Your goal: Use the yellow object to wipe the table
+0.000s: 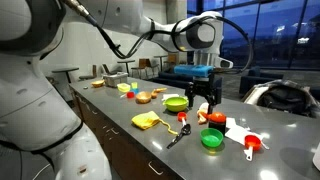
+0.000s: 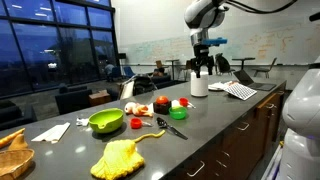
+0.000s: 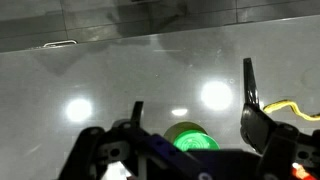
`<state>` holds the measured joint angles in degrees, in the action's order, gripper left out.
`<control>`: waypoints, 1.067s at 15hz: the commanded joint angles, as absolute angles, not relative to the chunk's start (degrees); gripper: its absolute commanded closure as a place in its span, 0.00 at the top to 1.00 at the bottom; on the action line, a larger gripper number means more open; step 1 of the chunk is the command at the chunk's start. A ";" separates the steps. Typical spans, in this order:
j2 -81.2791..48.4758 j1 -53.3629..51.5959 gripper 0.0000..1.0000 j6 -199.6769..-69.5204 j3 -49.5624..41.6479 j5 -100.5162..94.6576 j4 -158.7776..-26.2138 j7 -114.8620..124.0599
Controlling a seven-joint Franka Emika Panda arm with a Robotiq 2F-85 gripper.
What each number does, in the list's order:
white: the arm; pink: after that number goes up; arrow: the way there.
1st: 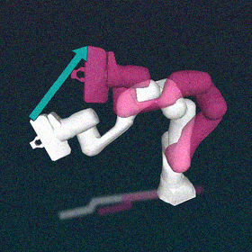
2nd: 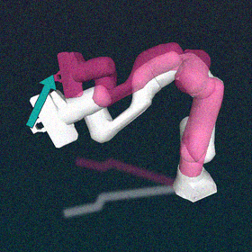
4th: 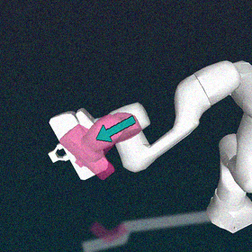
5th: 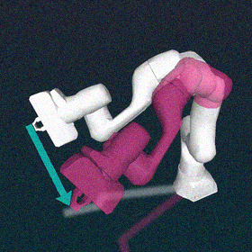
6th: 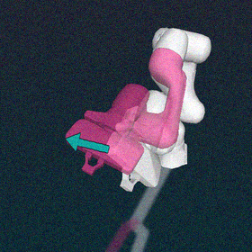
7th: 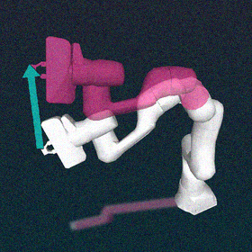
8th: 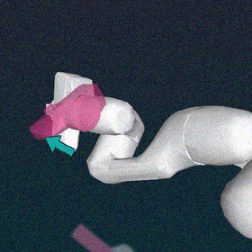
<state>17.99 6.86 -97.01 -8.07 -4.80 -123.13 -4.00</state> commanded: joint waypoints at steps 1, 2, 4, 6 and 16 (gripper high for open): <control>17.94 6.93 1.00 -96.88 -8.02 -4.78 -122.94 -4.04; 17.95 6.93 1.00 -96.89 -8.02 -4.78 -122.89 -4.04; 17.97 6.93 1.00 -96.89 -8.02 -4.78 -122.89 -4.04; 17.97 6.93 1.00 -96.89 -8.02 -4.78 -122.89 -4.04; 14.17 3.59 1.00 -104.29 -4.73 -3.49 -123.85 -3.95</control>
<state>16.66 5.70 -100.35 -6.91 -4.27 -123.68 -4.02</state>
